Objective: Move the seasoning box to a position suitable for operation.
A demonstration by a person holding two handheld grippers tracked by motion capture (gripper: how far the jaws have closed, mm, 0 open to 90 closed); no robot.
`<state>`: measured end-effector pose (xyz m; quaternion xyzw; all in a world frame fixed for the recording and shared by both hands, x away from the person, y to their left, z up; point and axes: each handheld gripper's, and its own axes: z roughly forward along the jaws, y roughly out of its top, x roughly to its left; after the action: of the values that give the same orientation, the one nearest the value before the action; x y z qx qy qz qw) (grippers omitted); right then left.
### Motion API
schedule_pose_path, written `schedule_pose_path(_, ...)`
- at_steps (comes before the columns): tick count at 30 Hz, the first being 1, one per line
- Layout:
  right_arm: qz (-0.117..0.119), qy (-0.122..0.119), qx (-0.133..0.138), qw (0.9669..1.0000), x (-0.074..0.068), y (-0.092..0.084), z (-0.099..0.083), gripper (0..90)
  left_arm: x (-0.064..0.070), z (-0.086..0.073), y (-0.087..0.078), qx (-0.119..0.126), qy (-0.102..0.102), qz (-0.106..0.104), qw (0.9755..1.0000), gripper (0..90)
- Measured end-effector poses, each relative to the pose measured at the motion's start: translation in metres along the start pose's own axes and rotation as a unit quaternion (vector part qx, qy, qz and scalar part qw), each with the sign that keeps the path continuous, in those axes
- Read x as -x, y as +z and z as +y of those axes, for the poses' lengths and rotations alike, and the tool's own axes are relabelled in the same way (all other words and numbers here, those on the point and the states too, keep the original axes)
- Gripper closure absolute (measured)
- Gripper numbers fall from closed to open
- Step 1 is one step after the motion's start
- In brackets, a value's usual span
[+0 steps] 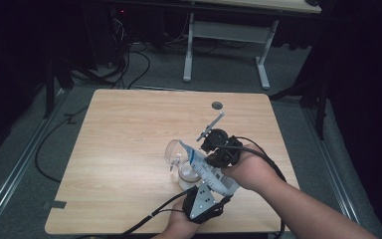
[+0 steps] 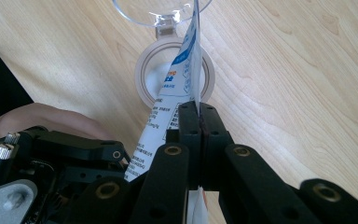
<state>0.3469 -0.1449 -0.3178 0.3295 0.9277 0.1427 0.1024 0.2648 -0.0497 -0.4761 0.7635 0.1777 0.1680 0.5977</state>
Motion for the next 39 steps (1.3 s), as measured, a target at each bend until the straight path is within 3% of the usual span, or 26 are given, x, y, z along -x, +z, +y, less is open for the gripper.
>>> schedule_pose_path(39, 0.0, -0.005, -0.002, 1.0, -0.0006, 0.004, 0.0022, 90.0, -0.0009, 0.0007, -0.0007, 0.0, -0.01, -0.007, 0.9999, 59.2)
